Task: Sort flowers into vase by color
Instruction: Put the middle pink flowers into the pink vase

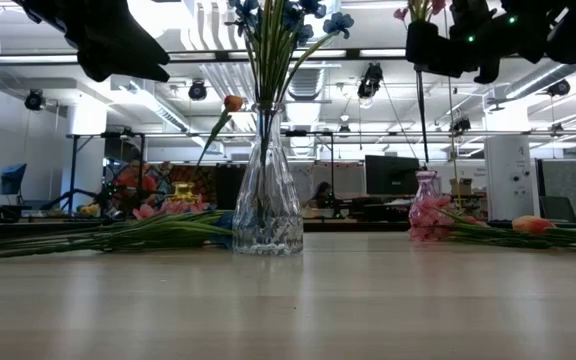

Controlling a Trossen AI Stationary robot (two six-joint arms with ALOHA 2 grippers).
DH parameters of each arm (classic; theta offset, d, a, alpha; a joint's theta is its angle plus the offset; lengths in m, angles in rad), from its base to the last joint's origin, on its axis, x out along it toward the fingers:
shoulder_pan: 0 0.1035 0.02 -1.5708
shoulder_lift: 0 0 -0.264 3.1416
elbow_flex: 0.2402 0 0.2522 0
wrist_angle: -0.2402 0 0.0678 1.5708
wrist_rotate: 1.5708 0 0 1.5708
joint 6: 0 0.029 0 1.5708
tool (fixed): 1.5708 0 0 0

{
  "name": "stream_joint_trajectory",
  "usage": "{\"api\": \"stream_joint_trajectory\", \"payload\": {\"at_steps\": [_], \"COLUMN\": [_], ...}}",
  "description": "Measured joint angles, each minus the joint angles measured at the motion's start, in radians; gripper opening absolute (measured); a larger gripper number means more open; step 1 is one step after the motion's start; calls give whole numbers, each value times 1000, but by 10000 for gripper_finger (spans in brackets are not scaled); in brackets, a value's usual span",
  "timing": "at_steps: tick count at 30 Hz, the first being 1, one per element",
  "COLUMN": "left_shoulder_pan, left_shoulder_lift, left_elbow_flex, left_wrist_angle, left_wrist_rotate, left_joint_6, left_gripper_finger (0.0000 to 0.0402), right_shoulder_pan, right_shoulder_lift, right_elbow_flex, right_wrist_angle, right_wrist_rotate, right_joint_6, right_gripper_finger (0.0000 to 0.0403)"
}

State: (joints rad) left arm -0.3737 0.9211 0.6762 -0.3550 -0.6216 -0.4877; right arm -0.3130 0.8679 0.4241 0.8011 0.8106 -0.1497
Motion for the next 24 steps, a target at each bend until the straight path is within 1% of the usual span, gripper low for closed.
{"api": "stream_joint_trajectory", "payload": {"at_steps": [4, 12, 24], "left_shoulder_pan": [0, 0, 0], "left_shoulder_lift": [0, 0, 0], "left_elbow_flex": [0, 0, 0], "left_wrist_angle": [1, 3, -3], "left_wrist_rotate": [0, 0, 0], "left_joint_6": [0, 0, 0], "left_gripper_finger": [175, 175, 175], "right_shoulder_pan": [0, 0, 0], "right_shoulder_lift": [20, 69, 92], "right_elbow_flex": [-11, -17, -17], "right_wrist_angle": [10, 95, 95], "right_wrist_rotate": [-2, -2, 1], "right_joint_6": [0, -21, -26], "right_gripper_finger": [13, 13, 13]}}
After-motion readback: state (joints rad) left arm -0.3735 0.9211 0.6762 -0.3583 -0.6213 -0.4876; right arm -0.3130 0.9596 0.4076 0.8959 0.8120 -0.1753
